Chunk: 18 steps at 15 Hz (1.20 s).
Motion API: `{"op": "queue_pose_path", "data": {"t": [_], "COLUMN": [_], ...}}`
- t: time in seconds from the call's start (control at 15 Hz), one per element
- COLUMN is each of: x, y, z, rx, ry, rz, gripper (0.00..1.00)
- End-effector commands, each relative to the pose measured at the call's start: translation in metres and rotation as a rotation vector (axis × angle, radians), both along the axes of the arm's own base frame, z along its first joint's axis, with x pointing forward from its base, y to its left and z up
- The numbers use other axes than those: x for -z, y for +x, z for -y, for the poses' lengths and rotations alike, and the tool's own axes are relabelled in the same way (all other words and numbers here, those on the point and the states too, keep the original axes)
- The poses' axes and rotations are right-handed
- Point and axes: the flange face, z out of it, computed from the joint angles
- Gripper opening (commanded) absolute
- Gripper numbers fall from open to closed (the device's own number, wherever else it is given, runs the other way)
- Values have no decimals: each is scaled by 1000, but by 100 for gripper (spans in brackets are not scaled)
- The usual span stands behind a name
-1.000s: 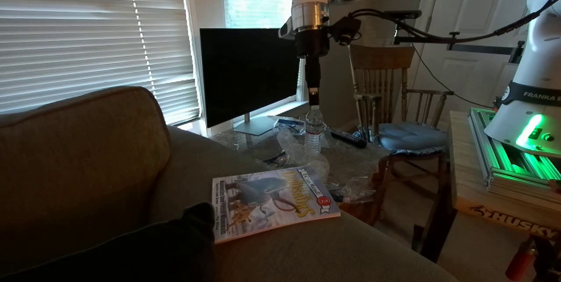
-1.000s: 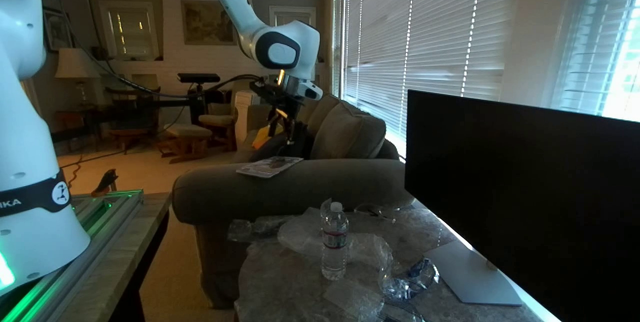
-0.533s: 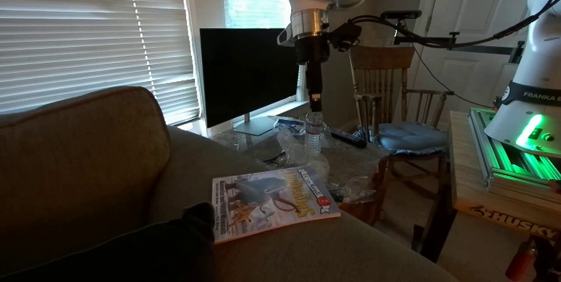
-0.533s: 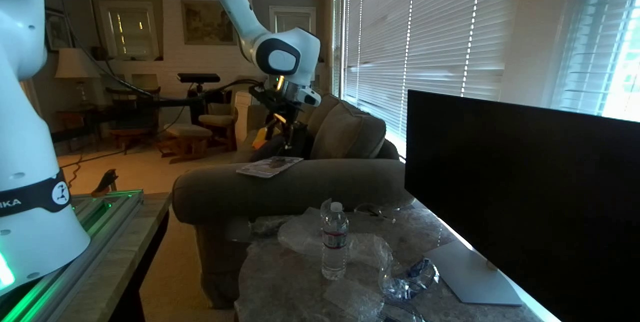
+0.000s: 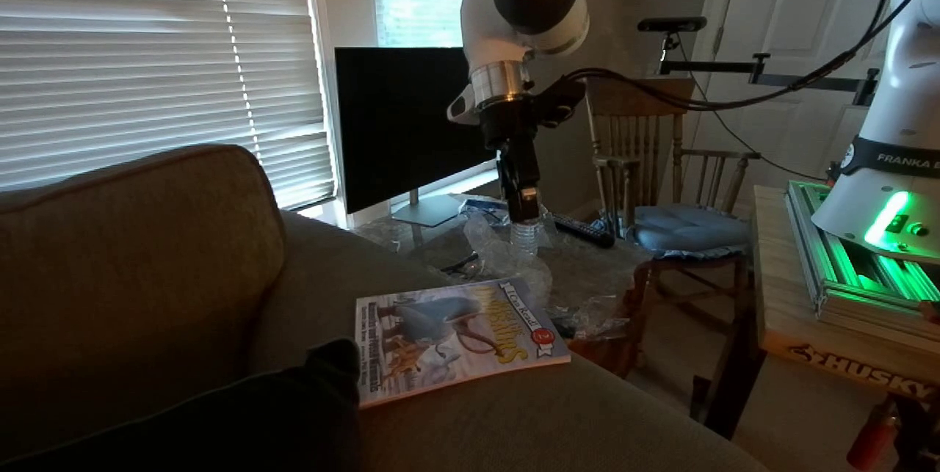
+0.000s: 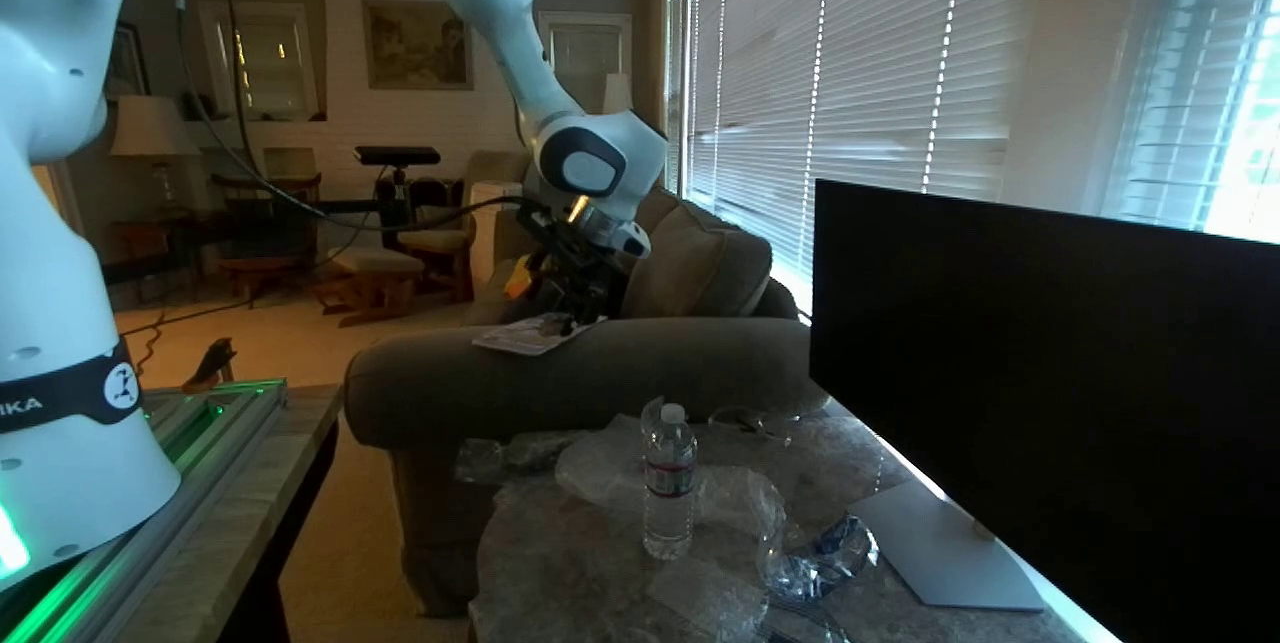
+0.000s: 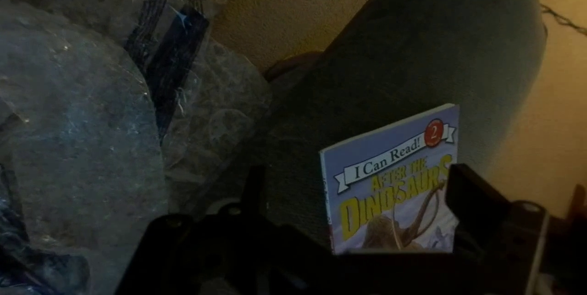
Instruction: Move the magazine to the table
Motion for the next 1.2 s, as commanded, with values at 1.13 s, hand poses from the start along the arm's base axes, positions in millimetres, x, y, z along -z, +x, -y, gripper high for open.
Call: {"op": "queue_pose_path", "data": {"t": [1.13], "x": [56], "y": [24], "z": [-30], "rx": [0], "ry": [172], "rz": [-145], "gripper": [100]}}
